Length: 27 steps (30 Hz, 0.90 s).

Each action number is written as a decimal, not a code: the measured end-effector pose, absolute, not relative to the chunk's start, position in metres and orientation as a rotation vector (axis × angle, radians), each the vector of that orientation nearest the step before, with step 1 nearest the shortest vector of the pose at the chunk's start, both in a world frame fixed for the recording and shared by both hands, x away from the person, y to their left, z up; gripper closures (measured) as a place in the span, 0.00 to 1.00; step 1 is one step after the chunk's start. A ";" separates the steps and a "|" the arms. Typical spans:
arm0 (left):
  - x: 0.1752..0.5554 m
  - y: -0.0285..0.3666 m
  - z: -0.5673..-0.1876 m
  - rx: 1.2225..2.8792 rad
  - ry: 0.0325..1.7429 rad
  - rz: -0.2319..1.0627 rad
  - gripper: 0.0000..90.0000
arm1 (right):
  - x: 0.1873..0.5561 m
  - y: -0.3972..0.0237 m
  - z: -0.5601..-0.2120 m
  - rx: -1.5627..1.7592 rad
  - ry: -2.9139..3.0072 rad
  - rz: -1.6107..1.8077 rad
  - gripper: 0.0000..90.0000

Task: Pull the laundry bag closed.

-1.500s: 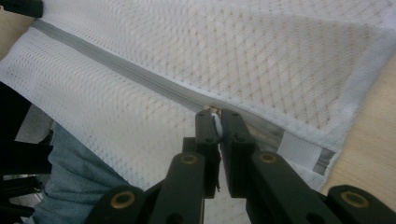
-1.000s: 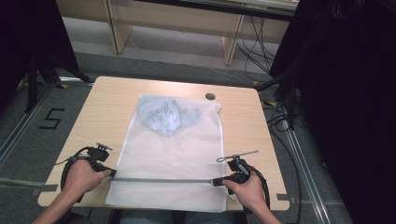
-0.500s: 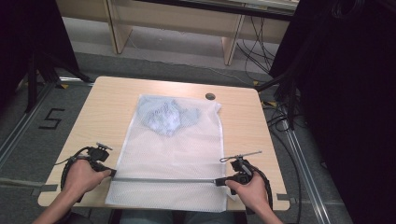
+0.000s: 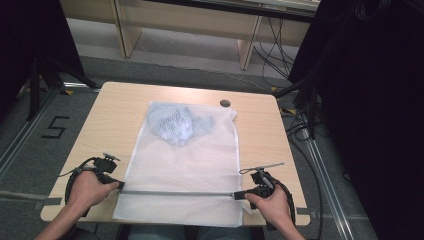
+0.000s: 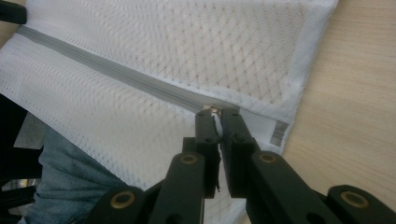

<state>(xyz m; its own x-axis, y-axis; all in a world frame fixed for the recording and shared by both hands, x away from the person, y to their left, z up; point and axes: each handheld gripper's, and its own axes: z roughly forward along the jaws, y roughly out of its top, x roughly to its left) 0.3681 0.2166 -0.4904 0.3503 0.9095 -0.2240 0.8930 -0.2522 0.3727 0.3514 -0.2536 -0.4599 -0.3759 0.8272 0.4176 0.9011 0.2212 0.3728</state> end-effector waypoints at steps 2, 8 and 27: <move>0.368 0.217 -0.490 2.185 1.573 0.052 1.00 | 0.352 -0.256 -0.460 -1.670 -2.346 -0.860 0.97; 0.368 0.217 -0.490 2.185 1.573 0.050 1.00 | 0.351 -0.259 -0.461 -1.675 -2.342 -0.868 0.97; 0.368 0.217 -0.490 2.190 1.570 0.051 1.00 | 0.353 -0.263 -0.465 -1.734 -2.285 -0.771 0.96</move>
